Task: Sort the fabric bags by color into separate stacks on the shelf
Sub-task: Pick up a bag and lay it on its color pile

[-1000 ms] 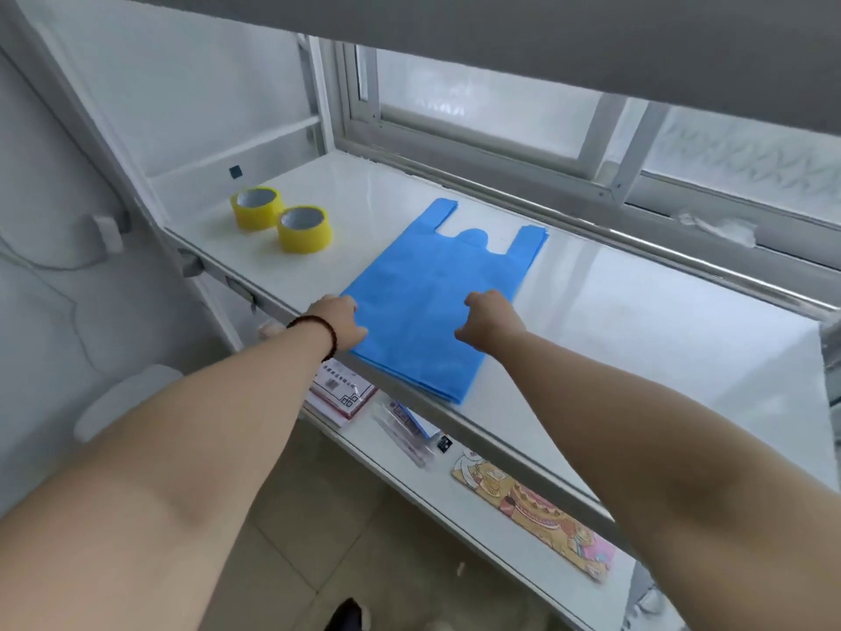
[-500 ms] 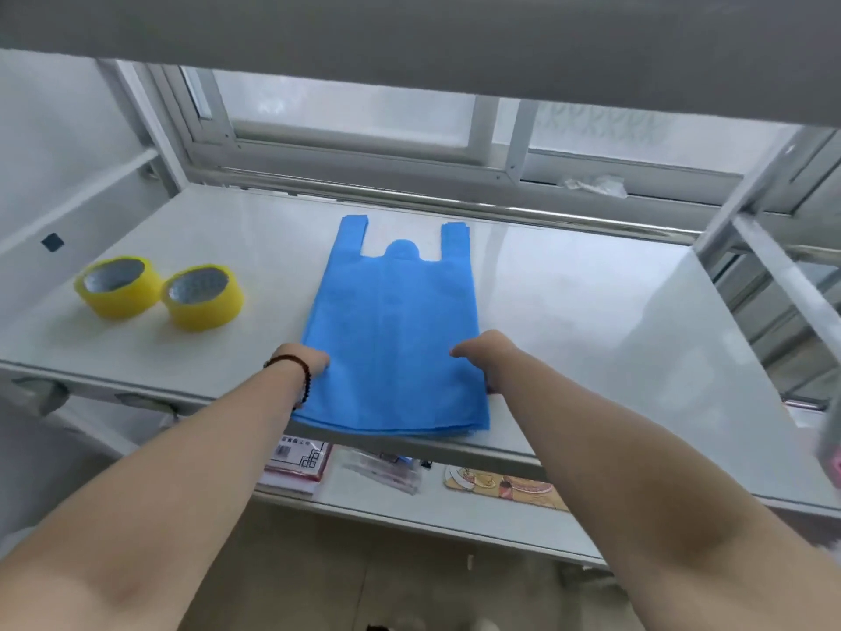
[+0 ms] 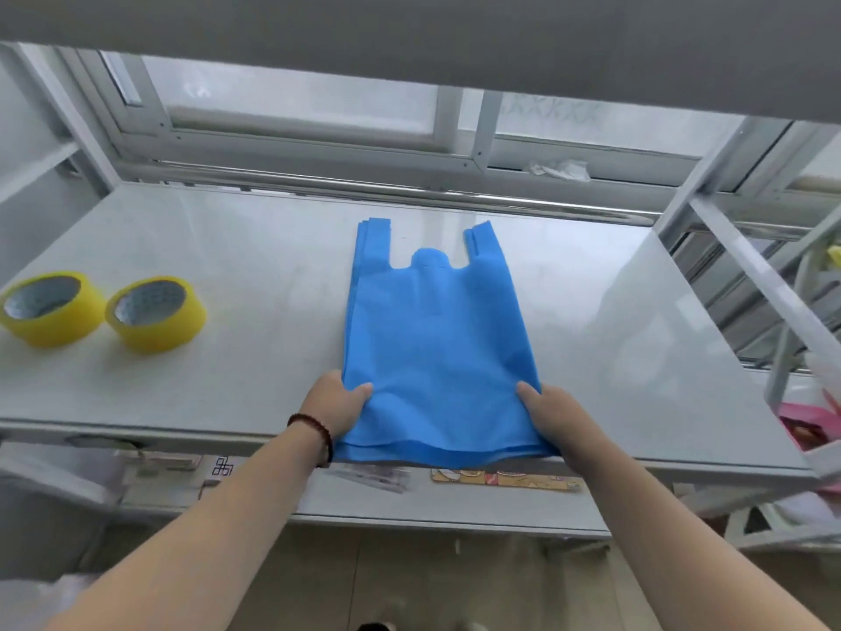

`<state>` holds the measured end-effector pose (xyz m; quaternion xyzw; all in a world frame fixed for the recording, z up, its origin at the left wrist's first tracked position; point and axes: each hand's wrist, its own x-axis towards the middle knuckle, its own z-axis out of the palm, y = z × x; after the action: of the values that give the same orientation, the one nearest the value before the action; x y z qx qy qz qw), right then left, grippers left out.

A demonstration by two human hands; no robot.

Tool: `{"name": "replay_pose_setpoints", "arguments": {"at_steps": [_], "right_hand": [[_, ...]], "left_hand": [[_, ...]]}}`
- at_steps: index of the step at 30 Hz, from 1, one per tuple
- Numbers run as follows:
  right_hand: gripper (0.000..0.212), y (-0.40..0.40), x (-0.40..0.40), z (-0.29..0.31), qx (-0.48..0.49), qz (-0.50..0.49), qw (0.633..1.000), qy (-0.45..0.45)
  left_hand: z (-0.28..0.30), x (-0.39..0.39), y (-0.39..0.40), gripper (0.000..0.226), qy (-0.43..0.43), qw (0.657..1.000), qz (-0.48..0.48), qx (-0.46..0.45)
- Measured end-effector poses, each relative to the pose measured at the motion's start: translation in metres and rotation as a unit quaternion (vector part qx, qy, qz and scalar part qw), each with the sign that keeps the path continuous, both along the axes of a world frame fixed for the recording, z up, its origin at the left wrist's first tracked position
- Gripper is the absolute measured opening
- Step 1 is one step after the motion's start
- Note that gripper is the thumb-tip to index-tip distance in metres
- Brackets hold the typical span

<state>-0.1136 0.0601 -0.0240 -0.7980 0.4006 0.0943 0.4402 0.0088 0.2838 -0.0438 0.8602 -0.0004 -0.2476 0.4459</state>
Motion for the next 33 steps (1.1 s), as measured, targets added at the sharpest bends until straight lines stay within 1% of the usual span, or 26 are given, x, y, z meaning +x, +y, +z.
{"name": "replay_pose_setpoints", "arguments": {"at_steps": [2,3,5,6,7,9,11,13,15,18,19,21,23,25,26,27,28,29,30,31,32,33], "right_hand": [[0.042,-0.010,-0.014,0.002,-0.004,-0.027,1.000,-0.011],[0.041,-0.014,-0.020,0.005,0.012,-0.048,0.998,-0.028],[0.035,-0.023,-0.029,0.011,0.099,-0.095,0.988,-0.067],[0.032,-0.027,-0.034,0.013,0.159,-0.114,0.978,-0.078],[0.029,-0.031,-0.040,0.015,0.219,-0.123,0.965,-0.078],[0.021,-0.037,-0.053,0.018,0.311,-0.108,0.943,-0.054],[0.014,-0.038,-0.063,0.014,0.344,-0.099,0.933,-0.026],[0.014,-0.037,-0.066,0.008,0.359,-0.113,0.927,-0.005],[0.015,-0.033,-0.065,0.002,0.357,-0.133,0.924,-0.001],[0.011,-0.028,-0.059,-0.006,0.338,-0.166,0.926,-0.033],[0.010,-0.028,-0.059,-0.009,0.335,-0.179,0.924,-0.051],[0.012,-0.028,-0.058,-0.012,0.339,-0.200,0.916,-0.082],[0.015,-0.026,-0.056,-0.010,0.335,-0.212,0.912,-0.104],[0.023,-0.026,-0.054,-0.006,0.310,-0.208,0.918,-0.137],[0.031,-0.025,-0.052,-0.004,0.277,-0.191,0.929,-0.151],[0.042,-0.026,-0.052,-0.002,0.210,-0.157,0.953,-0.153],[0.054,-0.027,-0.053,-0.003,0.092,-0.104,0.980,-0.140],[0.064,-0.029,-0.055,-0.005,-0.060,-0.033,0.989,-0.127],[0.070,-0.031,-0.057,-0.010,-0.212,0.048,0.967,-0.132],[0.070,-0.033,-0.058,-0.016,-0.325,0.131,0.925,-0.146],[0.065,-0.035,-0.058,-0.021,-0.392,0.202,0.883,-0.158],[0.058,-0.036,-0.057,-0.027,-0.427,0.258,0.850,-0.170]], "left_hand": [[-0.002,-0.006,-0.014,0.034,0.004,1.000,-0.009,-0.007],[-0.002,-0.007,-0.021,0.034,0.009,1.000,-0.010,-0.010],[0.001,-0.014,-0.029,0.035,0.054,0.998,-0.001,-0.035],[0.002,-0.019,-0.029,0.034,0.106,0.992,0.012,-0.070],[0.004,-0.028,-0.027,0.031,0.177,0.977,0.028,-0.113],[0.010,-0.047,-0.018,0.023,0.332,0.929,0.039,-0.161],[0.010,-0.060,-0.009,0.025,0.412,0.893,0.038,-0.179],[0.008,-0.061,-0.006,0.031,0.451,0.865,0.075,-0.207],[0.008,-0.059,-0.007,0.035,0.453,0.862,0.106,-0.200],[0.007,-0.059,-0.011,0.027,0.401,0.890,0.116,-0.183],[0.007,-0.059,-0.011,0.023,0.389,0.892,0.122,-0.196],[0.007,-0.059,-0.011,0.016,0.381,0.884,0.134,-0.234],[0.009,-0.057,-0.012,0.016,0.367,0.883,0.141,-0.255],[0.011,-0.054,-0.015,0.022,0.323,0.902,0.122,-0.258],[0.010,-0.053,-0.016,0.026,0.281,0.924,0.102,-0.237],[0.009,-0.052,-0.016,0.034,0.213,0.957,0.074,-0.183],[0.008,-0.051,-0.013,0.045,0.118,0.989,0.026,-0.087],[0.004,-0.049,-0.010,0.058,0.003,0.998,-0.035,0.052],[-0.001,-0.049,-0.008,0.067,-0.137,0.969,-0.087,0.187],[-0.006,-0.049,-0.006,0.071,-0.274,0.917,-0.123,0.262],[-0.012,-0.048,-0.006,0.071,-0.380,0.869,-0.154,0.278],[-0.019,-0.046,-0.008,0.069,-0.455,0.830,-0.187,0.262]]}}
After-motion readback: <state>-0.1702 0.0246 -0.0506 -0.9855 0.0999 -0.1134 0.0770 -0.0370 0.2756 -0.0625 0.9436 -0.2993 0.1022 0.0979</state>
